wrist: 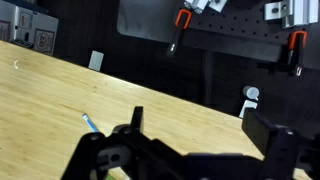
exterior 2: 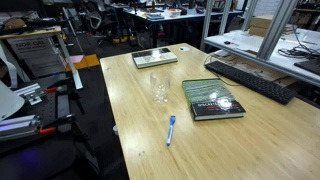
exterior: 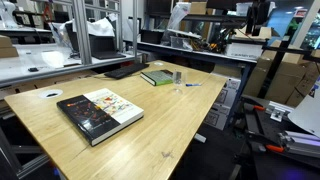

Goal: Put the glass cup on the green table

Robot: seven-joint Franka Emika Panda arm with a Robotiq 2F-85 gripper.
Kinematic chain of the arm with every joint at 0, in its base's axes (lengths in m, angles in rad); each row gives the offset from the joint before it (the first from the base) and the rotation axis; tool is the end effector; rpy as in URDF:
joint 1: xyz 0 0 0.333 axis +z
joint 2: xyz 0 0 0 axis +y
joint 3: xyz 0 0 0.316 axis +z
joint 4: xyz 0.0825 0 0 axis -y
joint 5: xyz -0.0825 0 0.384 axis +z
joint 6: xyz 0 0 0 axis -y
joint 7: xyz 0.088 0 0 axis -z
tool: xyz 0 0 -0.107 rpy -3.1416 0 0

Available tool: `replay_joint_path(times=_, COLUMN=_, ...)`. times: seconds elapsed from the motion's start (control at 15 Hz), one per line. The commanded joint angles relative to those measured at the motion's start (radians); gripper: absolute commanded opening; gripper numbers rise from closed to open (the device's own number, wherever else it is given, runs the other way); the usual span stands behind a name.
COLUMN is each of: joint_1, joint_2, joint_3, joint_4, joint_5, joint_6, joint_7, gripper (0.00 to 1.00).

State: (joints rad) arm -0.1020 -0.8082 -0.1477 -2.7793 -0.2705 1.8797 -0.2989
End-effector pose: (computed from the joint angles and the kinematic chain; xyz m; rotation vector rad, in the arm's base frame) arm 0.2816 -0.0886 0.4210 3.0018 0.2924 -0.1884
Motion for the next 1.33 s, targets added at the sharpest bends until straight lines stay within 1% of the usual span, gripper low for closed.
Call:
replay_joint_path(times=0.0, joint_1=0.008, joint_2=-0.001, joint_3=-0.006, joint_4=0.002, joint_5=-0.004, joint_6=-0.003, joint_7=0.005, gripper=1.00)
replay_joint_path(times=0.87, joint_1=0.008, joint_2=-0.002, joint_3=-0.006, joint_4=0.002, joint_5=-0.004, joint_6=-0.003, joint_7=0.005, gripper=1.00)
replay_joint_path(times=1.07, joint_1=0.032, joint_2=0.055, joint_3=-0.027, joint_4=0.036, joint_5=0.001, joint_6=0.053, joint_7=-0.034, gripper=1.00)
replay_joint_path(times=1.2, joint_1=0.040, joint_2=0.088, joint_3=-0.036, joint_4=0.055, joint_5=-0.020, joint_6=0.116, joint_7=-0.070, gripper=1.00)
replay_joint_path(times=1.27, joint_1=0.044, joint_2=0.114, joint_3=-0.050, joint_4=0.068, joint_5=-0.020, joint_6=0.165, joint_7=-0.097, gripper=1.00)
